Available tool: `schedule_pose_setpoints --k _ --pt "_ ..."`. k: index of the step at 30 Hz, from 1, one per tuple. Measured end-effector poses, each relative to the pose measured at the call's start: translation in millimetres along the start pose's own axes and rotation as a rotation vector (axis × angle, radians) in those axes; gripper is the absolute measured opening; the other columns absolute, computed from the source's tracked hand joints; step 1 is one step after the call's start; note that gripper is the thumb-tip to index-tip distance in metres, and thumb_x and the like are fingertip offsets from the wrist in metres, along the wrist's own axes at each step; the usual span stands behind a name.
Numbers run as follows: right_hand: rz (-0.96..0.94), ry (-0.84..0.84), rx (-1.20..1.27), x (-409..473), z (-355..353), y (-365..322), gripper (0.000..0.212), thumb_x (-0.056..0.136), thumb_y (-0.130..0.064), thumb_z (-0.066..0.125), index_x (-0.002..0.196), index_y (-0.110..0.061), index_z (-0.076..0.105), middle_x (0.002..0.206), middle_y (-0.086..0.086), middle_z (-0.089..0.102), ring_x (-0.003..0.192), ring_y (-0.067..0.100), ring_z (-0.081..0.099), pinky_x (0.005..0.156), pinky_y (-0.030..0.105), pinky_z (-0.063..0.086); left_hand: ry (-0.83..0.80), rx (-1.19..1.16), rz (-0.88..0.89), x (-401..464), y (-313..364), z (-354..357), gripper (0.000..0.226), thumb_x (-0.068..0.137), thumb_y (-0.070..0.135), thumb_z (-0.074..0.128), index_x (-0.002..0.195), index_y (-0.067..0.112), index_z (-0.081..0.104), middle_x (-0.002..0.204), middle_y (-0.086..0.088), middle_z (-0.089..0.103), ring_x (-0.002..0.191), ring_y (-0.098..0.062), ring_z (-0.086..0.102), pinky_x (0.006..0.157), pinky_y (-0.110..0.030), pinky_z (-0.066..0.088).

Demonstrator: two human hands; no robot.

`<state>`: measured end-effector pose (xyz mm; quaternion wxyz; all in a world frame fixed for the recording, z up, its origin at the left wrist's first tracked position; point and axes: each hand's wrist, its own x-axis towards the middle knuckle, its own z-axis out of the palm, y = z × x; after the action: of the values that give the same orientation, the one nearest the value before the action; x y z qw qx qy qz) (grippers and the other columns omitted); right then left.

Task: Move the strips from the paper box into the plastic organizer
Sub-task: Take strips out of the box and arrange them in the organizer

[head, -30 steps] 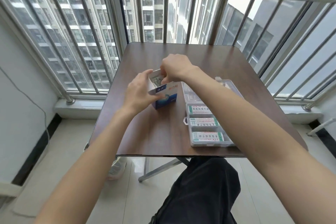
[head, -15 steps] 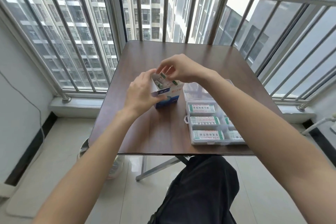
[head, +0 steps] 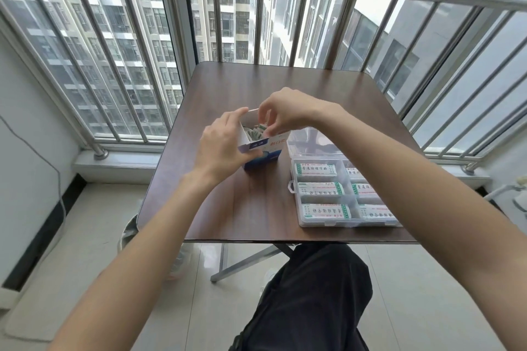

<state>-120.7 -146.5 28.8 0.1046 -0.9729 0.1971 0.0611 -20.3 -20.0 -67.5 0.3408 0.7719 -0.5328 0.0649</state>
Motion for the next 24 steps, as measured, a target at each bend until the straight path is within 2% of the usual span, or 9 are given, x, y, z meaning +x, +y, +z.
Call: schedule_pose_setpoints --k 3,6,10,13,18,21,24 --pt "0.051 -0.054 -0.123 4.0 2.1 -3.8 0.035 0.075 -0.034 0.077 0.103 -0.015 0.069 0.098 0.004 0.069 0.088 0.023 0.065 0.068 0.027 0.048 0.043 0.055 0.052 -4.6 2.3 2.7 0.084 0.064 0.042 0.081 0.134 0.013 0.046 0.122 -0.006 0.058 0.108 -0.028 0.055 0.085 -0.039 0.039" --pt "0.041 -0.029 -0.167 2.2 9.3 -3.3 0.033 0.073 -0.029 0.079 0.102 -0.017 0.069 0.096 0.005 0.069 0.084 0.025 0.065 0.067 0.028 0.049 0.081 0.060 0.079 -9.4 2.7 4.4 0.083 0.063 0.041 0.082 0.133 0.013 0.047 0.121 -0.006 0.058 0.106 -0.028 0.056 0.083 -0.037 0.039" --pt "0.016 0.065 -0.177 -11.6 14.0 -2.1 0.033 0.073 -0.023 0.071 0.106 -0.022 0.069 0.082 -0.001 0.057 0.076 0.022 0.053 0.063 0.026 0.038 0.082 0.065 0.107 -12.4 6.5 5.0 0.084 0.062 0.035 0.084 0.133 0.012 0.047 0.123 -0.007 0.057 0.108 -0.029 0.054 0.082 -0.037 0.041" --pt "0.011 0.183 -0.088 -18.9 12.7 -0.6 0.024 0.078 -0.022 0.061 0.100 -0.015 0.067 0.078 0.000 0.056 0.077 0.025 0.053 0.061 0.027 0.035 0.075 0.060 0.088 -12.2 7.0 3.8 0.084 0.061 0.033 0.084 0.133 0.010 0.047 0.122 -0.009 0.057 0.106 -0.030 0.055 0.081 -0.038 0.042" --pt "-0.012 0.232 0.031 -22.8 18.6 -1.8 0.023 0.089 -0.017 0.050 0.108 -0.011 0.061 0.091 0.001 0.058 0.082 0.019 0.045 0.070 0.031 0.033 0.076 0.058 0.067 -11.2 7.3 2.3 0.082 0.062 0.033 0.084 0.132 0.011 0.047 0.120 -0.008 0.058 0.105 -0.031 0.055 0.081 -0.038 0.042" --pt "-0.008 0.272 0.146 -20.3 22.4 -0.1 0.021 0.091 -0.019 0.055 0.109 -0.012 0.064 0.085 -0.002 0.054 0.081 0.016 0.044 0.077 0.033 0.035 0.078 0.060 0.060 -10.8 6.9 3.0 0.083 0.061 0.033 0.084 0.132 0.010 0.047 0.121 -0.008 0.058 0.105 -0.030 0.055 0.082 -0.039 0.043" --pt "-0.002 0.336 0.307 -16.2 27.6 0.2 0.022 0.085 -0.028 0.068 0.098 -0.011 0.068 0.080 0.000 0.059 0.076 0.018 0.051 0.078 0.034 0.042 0.077 0.064 0.056 -10.1 6.3 3.1 0.082 0.062 0.033 0.083 0.133 0.010 0.047 0.121 -0.008 0.057 0.106 -0.030 0.055 0.084 -0.039 0.043"
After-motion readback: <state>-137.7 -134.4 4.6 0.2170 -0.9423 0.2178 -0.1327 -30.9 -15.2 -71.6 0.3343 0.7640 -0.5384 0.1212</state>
